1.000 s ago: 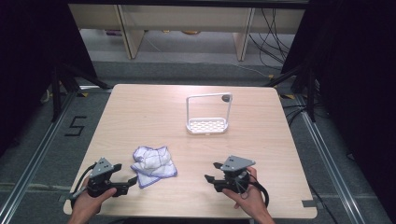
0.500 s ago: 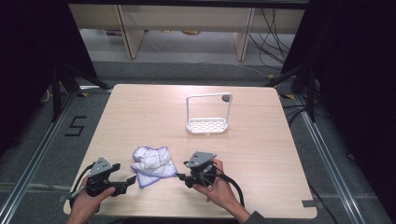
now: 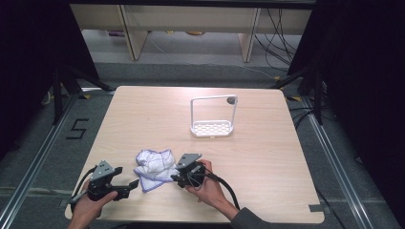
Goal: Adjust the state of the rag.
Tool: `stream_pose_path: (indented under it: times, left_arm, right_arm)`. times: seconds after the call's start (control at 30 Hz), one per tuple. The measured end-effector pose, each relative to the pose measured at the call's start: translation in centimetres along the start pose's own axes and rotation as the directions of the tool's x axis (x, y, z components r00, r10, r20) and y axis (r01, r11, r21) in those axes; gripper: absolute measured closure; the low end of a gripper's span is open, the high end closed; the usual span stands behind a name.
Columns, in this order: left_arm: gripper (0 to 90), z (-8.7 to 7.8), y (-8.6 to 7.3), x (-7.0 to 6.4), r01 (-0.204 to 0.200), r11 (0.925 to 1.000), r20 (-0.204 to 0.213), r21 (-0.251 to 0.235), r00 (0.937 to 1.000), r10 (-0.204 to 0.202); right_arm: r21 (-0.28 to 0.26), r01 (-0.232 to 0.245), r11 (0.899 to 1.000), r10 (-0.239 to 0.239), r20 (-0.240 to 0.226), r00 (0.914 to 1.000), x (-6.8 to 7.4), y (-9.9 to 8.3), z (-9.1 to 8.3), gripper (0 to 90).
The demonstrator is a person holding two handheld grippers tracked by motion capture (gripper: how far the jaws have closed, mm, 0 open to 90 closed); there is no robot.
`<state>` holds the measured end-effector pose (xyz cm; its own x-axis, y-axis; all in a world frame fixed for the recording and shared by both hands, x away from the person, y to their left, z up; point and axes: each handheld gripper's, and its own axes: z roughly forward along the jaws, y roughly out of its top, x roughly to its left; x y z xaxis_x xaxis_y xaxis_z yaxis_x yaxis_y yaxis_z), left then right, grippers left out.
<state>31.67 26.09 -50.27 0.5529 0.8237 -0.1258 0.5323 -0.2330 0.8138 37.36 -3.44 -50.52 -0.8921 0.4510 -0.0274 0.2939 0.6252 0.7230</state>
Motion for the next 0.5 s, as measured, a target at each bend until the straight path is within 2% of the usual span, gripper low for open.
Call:
stream_pose_path:
  times: [0.07,0.1,0.13,0.17,0.2,0.27,0.37,0.4,0.43,0.5]
  left_arm:
    - [15.2,0.0,0.0,0.0,-0.001,1.0000,0.000,-0.001,1.0000,0.001]
    - [15.2,-0.1,0.0,-0.1,0.001,1.0000,-0.005,-0.007,1.0000,-0.001]
    - [15.2,-0.2,0.1,0.1,-0.005,1.0000,-0.007,-0.001,1.0000,0.005]
    - [15.1,-0.2,0.1,0.1,-0.005,1.0000,-0.007,-0.001,1.0000,0.005]
    - [15.2,-0.1,0.1,0.1,0.003,0.9999,-0.009,-0.010,1.0000,-0.003]
    - [15.2,-0.2,0.0,0.2,0.003,1.0000,-0.009,-0.006,1.0000,-0.003]
    - [15.2,-0.3,0.1,0.3,0.009,0.9999,-0.013,-0.013,0.9999,-0.009]
    - [15.2,-0.4,0.2,0.3,0.006,0.9999,-0.012,-0.014,0.9999,-0.006]
    - [15.2,-0.4,0.2,0.4,0.003,0.9999,-0.013,-0.015,0.9999,-0.003]
    - [15.2,-0.5,0.2,0.4,0.014,0.9996,-0.016,-0.025,0.9998,-0.015]
  right_arm:
    - [0.025,-0.007,1.000,0.007,0.005,1.0000,-0.3,0.0,0.5,64.8]
    - [0.039,-0.025,0.999,0.025,0.004,0.9997,-0.3,-0.2,1.0,70.4]
    - [0.025,-0.013,1.000,0.014,-0.019,0.9997,-0.4,-0.2,1.1,74.4]
    - [0.025,-0.013,1.000,0.014,-0.019,0.9997,-0.4,-0.2,1.1,74.4]
    - [0.016,0.007,1.000,-0.006,-0.011,0.9999,-0.7,0.0,1.2,83.3]
    - [0.023,-0.009,1.000,0.010,-0.016,0.9998,-0.6,0.0,1.1,85.4]
    - [0.025,0.010,1.000,-0.009,-0.026,0.9996,-1.0,0.0,0.8,87.3]
    - [0.023,-0.001,1.000,0.002,-0.035,0.9994,-1.2,0.3,-0.1,87.6]
    - [0.023,-0.001,1.000,0.002,-0.035,0.9994,-1.2,0.3,-0.1,87.6]
    - [0.007,0.005,1.000,-0.005,-0.040,0.9992,-1.5,0.6,-1.2,87.7]
